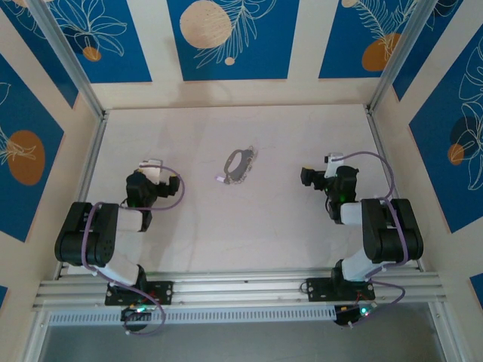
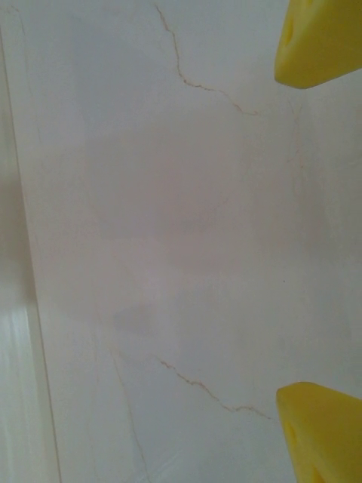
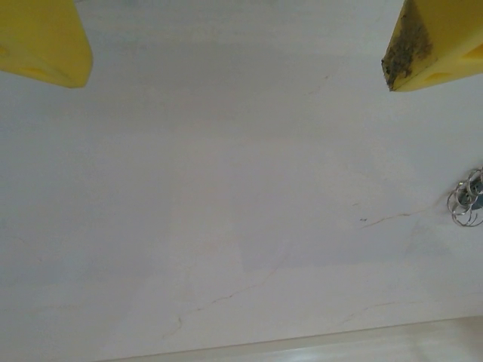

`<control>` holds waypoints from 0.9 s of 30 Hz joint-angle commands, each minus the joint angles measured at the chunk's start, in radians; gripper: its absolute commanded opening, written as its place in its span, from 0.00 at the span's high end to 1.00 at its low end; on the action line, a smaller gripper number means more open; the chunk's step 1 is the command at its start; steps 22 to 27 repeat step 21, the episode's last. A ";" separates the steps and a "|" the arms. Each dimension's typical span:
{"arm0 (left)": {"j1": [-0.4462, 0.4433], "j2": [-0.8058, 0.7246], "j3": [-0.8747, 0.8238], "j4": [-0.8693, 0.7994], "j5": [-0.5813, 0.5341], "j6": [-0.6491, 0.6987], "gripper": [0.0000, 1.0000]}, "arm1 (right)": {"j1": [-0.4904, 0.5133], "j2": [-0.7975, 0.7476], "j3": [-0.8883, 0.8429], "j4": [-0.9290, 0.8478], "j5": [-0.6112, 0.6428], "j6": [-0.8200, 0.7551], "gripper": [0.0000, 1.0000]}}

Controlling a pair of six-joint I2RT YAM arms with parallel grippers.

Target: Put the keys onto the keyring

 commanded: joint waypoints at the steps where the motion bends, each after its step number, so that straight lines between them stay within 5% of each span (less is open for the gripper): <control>1: 0.014 0.011 0.022 -0.007 0.016 -0.010 0.01 | 0.019 -0.010 0.000 0.024 0.021 -0.007 0.01; 27: 0.014 0.007 0.019 -0.005 0.010 -0.009 0.00 | 0.010 -0.012 0.004 0.013 -0.001 -0.002 0.01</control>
